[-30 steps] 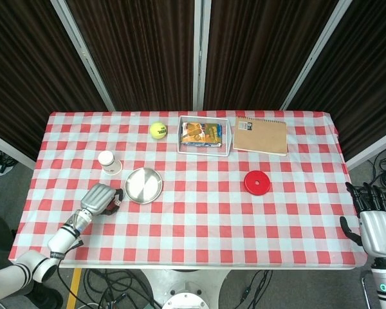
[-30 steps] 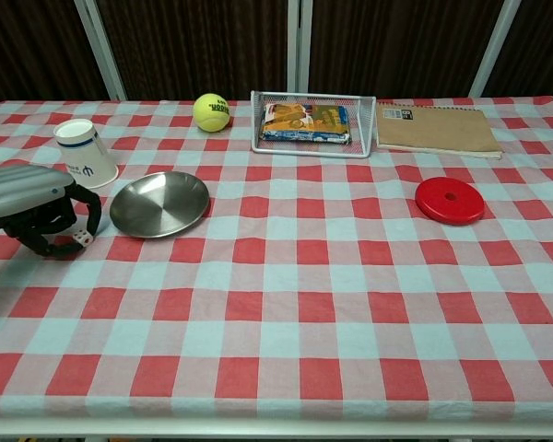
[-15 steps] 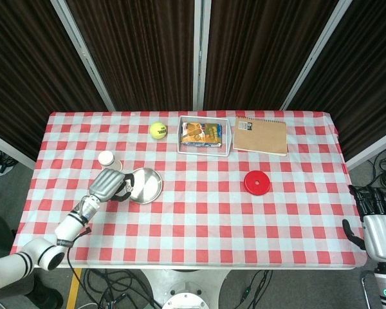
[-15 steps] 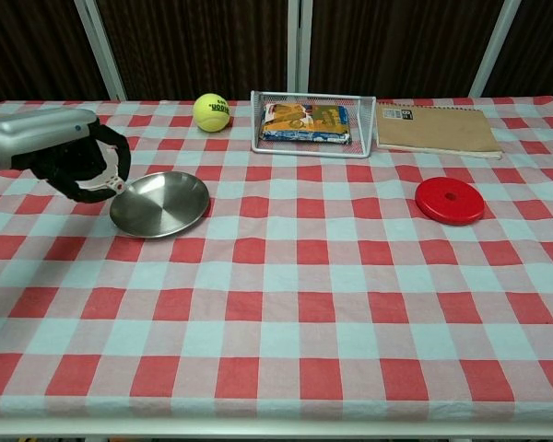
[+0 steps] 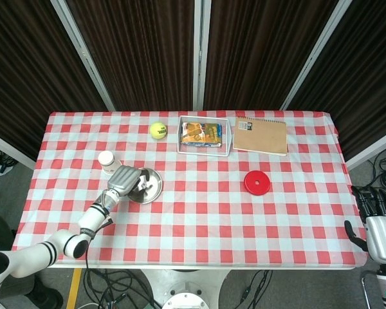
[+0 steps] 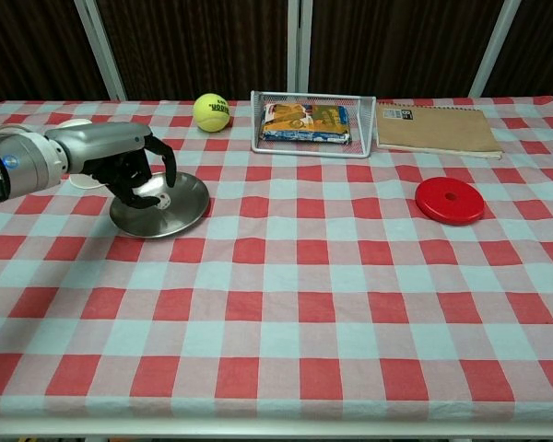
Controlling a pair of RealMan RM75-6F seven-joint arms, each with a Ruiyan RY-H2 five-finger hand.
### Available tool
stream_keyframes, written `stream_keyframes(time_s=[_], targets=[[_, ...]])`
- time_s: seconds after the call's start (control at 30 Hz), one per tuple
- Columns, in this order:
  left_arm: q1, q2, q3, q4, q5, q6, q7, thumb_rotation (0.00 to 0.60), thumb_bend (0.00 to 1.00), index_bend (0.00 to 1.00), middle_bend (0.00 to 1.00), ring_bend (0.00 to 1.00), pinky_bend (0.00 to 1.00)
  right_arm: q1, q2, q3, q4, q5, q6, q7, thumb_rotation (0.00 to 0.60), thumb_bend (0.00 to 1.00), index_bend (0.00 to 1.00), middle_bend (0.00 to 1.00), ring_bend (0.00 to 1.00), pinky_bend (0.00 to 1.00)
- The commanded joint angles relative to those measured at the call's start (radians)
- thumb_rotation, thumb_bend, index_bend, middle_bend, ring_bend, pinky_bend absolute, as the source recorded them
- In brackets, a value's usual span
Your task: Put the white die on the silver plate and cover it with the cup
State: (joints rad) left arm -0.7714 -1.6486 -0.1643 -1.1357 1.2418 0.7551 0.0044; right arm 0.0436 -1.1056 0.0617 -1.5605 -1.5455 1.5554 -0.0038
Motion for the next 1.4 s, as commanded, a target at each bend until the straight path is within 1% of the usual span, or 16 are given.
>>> stream_keyframes(time_s=[0.03, 0.17, 0.27, 0.33, 0.4, 0.47, 0.53, 0.6, 0.67, 0.7, 0.77, 0.87, 0.93, 1.07, 1.17, 1.4], targets=[[0.022, -0.002, -0.006, -0.023, -0.001, 0.059, 0.010, 0.600, 0.23, 0.31, 0.75, 0.77, 0.86, 0.002, 0.001, 0.001, -0.001, 0.000, -0.003, 0.000, 0.600, 0.33, 0.04, 0.20, 0.00, 0.00], [0.077, 0.017, -0.035, -0.062, -0.005, 0.172, -0.056, 0.600, 0.19, 0.31, 0.66, 0.66, 0.86, 0.003, 0.002, 0.004, 0.002, -0.003, 0.001, 0.004, 0.600, 0.33, 0.04, 0.20, 0.00, 0.01], [0.125, 0.052, -0.055, -0.084, -0.017, 0.227, -0.135, 0.600, 0.19, 0.34, 0.59, 0.60, 0.86, 0.001, 0.006, 0.007, 0.003, -0.002, 0.007, 0.004, 0.600, 0.33, 0.04, 0.20, 0.00, 0.01], [0.152, 0.080, -0.062, -0.093, -0.028, 0.247, -0.181, 0.600, 0.19, 0.37, 0.55, 0.56, 0.83, 0.000, 0.007, 0.008, 0.004, -0.001, 0.010, 0.005, 0.600, 0.33, 0.04, 0.20, 0.00, 0.01], [0.189, 0.100, -0.074, -0.102, -0.044, 0.278, -0.238, 0.600, 0.19, 0.39, 0.53, 0.53, 0.79, -0.001, 0.004, 0.009, 0.009, -0.002, 0.013, 0.009, 0.600, 0.33, 0.04, 0.20, 0.00, 0.01], [0.224, 0.096, -0.098, -0.097, -0.066, 0.323, -0.306, 0.600, 0.19, 0.41, 0.52, 0.51, 0.74, 0.000, -0.001, 0.009, 0.014, -0.003, 0.012, 0.012, 0.600, 0.33, 0.04, 0.20, 0.00, 0.01], [0.242, 0.078, -0.121, -0.069, -0.093, 0.340, -0.360, 0.600, 0.18, 0.42, 0.49, 0.44, 0.63, 0.002, -0.004, 0.010, 0.014, -0.002, 0.008, 0.009, 0.600, 0.33, 0.04, 0.20, 0.00, 0.01], [0.243, 0.062, -0.140, -0.028, -0.126, 0.302, -0.421, 0.600, 0.18, 0.38, 0.39, 0.31, 0.46, 0.006, -0.005, 0.011, 0.011, -0.002, 0.004, 0.005, 0.600, 0.33, 0.04, 0.20, 0.00, 0.01], [0.232, 0.053, -0.155, 0.011, -0.154, 0.240, -0.473, 0.600, 0.17, 0.33, 0.31, 0.22, 0.35, 0.009, -0.004, 0.012, 0.006, -0.004, 0.003, -0.003, 0.600, 0.33, 0.04, 0.20, 0.00, 0.01], [0.224, 0.045, -0.162, 0.035, -0.164, 0.216, -0.488, 0.600, 0.17, 0.30, 0.26, 0.18, 0.30, 0.010, -0.003, 0.013, 0.002, -0.005, 0.002, -0.007, 0.600, 0.33, 0.04, 0.20, 0.00, 0.01], [0.202, 0.018, -0.169, 0.103, -0.178, 0.165, -0.505, 0.600, 0.16, 0.28, 0.22, 0.14, 0.26, 0.010, 0.000, 0.013, -0.004, -0.005, 0.002, -0.014, 0.600, 0.33, 0.04, 0.20, 0.00, 0.01], [0.172, -0.013, -0.170, 0.178, -0.181, 0.084, -0.542, 0.600, 0.15, 0.27, 0.21, 0.13, 0.23, 0.010, 0.003, 0.013, -0.011, -0.003, 0.002, -0.020, 0.600, 0.33, 0.04, 0.20, 0.00, 0.01], [0.162, -0.026, -0.170, 0.203, -0.173, 0.057, -0.567, 0.600, 0.15, 0.27, 0.20, 0.13, 0.22, 0.009, 0.004, 0.013, -0.013, -0.001, 0.002, -0.021, 0.600, 0.33, 0.04, 0.20, 0.00, 0.01], [0.142, -0.065, -0.159, 0.268, -0.145, 0.041, -0.574, 0.600, 0.14, 0.26, 0.20, 0.13, 0.21, 0.007, 0.005, 0.013, -0.017, 0.007, -0.002, -0.024, 0.600, 0.33, 0.04, 0.20, 0.00, 0.01], [0.132, -0.090, -0.164, 0.307, -0.150, 0.024, -0.583, 0.600, 0.14, 0.27, 0.20, 0.13, 0.21, 0.007, 0.005, 0.013, -0.017, 0.006, -0.003, -0.025, 0.600, 0.33, 0.04, 0.20, 0.00, 0.01], [0.119, -0.106, -0.174, 0.333, -0.134, -0.003, -0.629, 0.600, 0.14, 0.28, 0.21, 0.13, 0.21, 0.007, 0.006, 0.013, -0.020, 0.008, -0.005, -0.027, 0.600, 0.33, 0.04, 0.20, 0.00, 0.01]])
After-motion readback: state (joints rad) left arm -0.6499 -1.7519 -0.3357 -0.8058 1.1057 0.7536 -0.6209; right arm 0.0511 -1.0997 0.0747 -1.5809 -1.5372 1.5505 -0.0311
